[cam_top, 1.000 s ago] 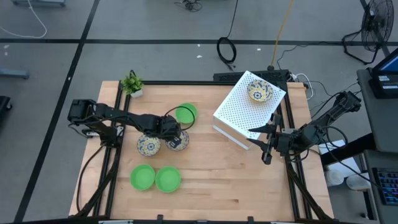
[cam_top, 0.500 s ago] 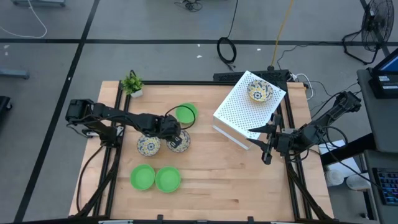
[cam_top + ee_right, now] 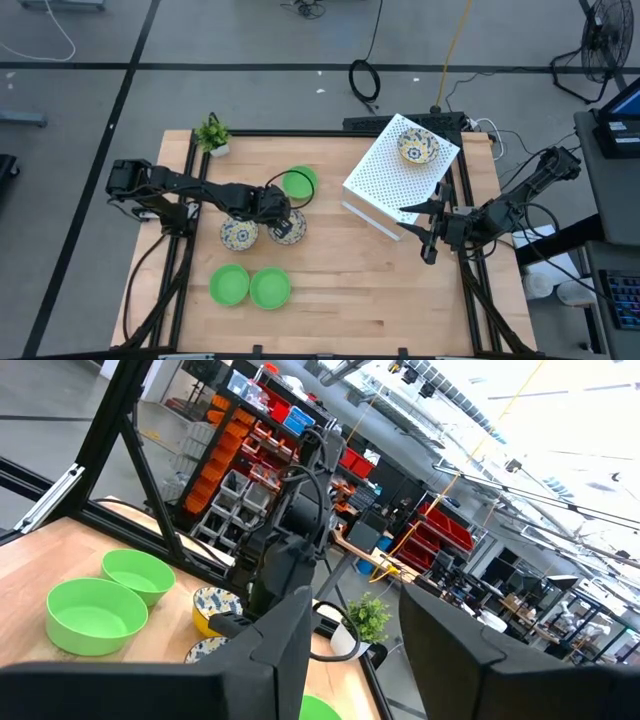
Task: Pick & Place Mini bowls
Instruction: Stack the right yellow patterned bowl on top of the other yellow patterned bowl on the shelf
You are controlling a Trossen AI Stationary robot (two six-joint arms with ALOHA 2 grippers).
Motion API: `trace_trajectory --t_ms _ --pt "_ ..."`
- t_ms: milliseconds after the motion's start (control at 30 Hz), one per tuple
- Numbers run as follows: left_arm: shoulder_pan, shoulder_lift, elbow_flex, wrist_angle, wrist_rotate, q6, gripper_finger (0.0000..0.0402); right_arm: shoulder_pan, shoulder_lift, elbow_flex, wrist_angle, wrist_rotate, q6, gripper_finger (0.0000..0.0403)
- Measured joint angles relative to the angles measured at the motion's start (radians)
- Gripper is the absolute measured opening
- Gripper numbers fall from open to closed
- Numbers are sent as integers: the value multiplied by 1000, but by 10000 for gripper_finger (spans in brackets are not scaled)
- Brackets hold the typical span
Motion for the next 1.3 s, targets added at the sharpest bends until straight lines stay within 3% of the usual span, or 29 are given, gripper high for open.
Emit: trace_trajectory --t_ms 500,1300 --pt "-41 -60 10 48 -33 74 13 0 0 0 0 0 0 139" --pt "-138 -64 106 80 -280 233 10 0 0 0 0 0 0 139"
